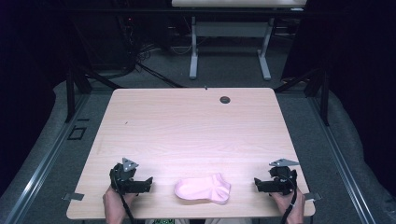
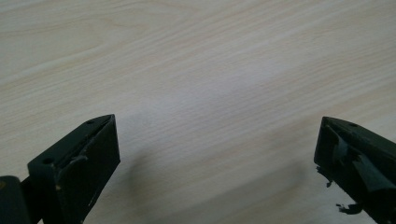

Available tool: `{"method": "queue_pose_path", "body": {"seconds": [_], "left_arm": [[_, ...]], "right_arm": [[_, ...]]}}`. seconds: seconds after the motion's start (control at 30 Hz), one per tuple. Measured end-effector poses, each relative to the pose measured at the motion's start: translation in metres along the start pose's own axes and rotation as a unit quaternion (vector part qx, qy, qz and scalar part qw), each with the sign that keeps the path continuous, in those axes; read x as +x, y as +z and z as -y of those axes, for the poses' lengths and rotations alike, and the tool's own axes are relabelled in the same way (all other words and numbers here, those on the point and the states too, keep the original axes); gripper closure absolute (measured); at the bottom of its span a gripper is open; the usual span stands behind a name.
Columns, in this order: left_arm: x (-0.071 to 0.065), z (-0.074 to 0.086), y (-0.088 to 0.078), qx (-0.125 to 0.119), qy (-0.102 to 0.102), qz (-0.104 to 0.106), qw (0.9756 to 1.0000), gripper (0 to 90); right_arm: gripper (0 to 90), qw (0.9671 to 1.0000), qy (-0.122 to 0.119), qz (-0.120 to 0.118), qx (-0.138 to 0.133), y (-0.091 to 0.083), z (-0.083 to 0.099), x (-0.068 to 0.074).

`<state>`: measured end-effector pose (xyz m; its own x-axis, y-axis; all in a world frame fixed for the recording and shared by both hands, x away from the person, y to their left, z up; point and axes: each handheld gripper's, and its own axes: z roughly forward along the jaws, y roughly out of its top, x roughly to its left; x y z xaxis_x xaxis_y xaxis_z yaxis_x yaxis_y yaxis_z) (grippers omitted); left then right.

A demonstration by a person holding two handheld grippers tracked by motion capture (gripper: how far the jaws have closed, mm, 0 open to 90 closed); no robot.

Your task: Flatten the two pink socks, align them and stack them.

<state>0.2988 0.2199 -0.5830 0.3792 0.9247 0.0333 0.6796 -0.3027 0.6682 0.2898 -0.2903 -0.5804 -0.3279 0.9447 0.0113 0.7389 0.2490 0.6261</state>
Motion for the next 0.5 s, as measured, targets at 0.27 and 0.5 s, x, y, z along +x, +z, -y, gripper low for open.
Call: {"method": "queue_pose_path", "body": {"seconds": [0.27, 0.5], "left_arm": [[0.004, 0.009, 0.005, -0.03, -0.001, 0.02, 0.9993, 0.0], [0.004, 0.007, 0.006, -0.03, -0.002, 0.02, 0.9994, 0.0]], "right_arm": [[0.0, 0.9986, 0.004, 0.004, -0.052, 0.005, 0.008, -0.014], [0.0, 0.9982, 0.004, 0.006, -0.059, 0.005, 0.009, -0.015]]}}
